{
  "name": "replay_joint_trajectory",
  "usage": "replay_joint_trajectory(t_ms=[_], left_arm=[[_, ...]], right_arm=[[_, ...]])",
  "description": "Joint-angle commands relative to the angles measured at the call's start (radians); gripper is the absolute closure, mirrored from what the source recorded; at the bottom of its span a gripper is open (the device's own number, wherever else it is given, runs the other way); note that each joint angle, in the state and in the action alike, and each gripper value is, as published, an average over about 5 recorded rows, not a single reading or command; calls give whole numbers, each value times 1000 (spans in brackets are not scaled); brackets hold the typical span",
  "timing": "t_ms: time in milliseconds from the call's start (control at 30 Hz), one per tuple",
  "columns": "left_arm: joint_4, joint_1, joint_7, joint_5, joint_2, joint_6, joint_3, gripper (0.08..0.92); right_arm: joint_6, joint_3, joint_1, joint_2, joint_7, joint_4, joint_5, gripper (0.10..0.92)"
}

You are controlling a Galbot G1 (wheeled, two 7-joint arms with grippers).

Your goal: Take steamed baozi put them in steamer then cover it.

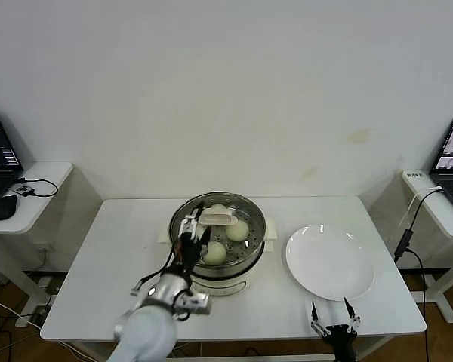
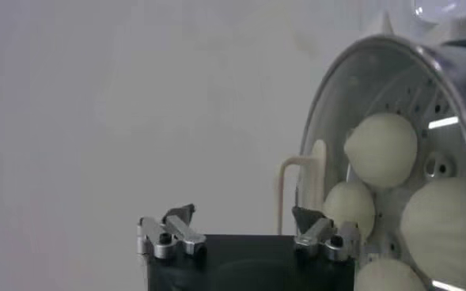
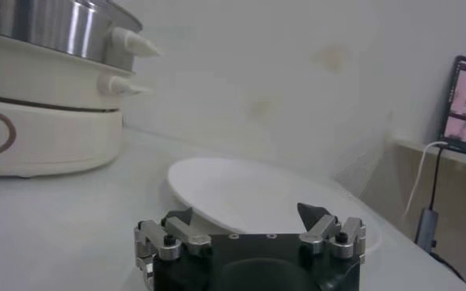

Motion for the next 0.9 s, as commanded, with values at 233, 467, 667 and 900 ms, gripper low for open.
replay_joint_trajectory(t_ms=[233, 467, 667, 900], left_arm=[[-17, 485, -359, -1367, -2, -516, -516, 177], [57, 574, -385, -1515, 19, -430, -569, 177], [155, 588, -335, -1500, 18, -471, -588, 177], [229, 562, -289, -1477, 21, -537, -587, 177]], right_arm=[[-10, -14, -21, -1, -7, 29, 3, 202], [-37, -39, -66, -21, -23, 95, 47, 203], [-67, -57, -114, -38, -37, 163, 81, 202], [-80, -60, -150, -47, -43, 214, 82, 203]])
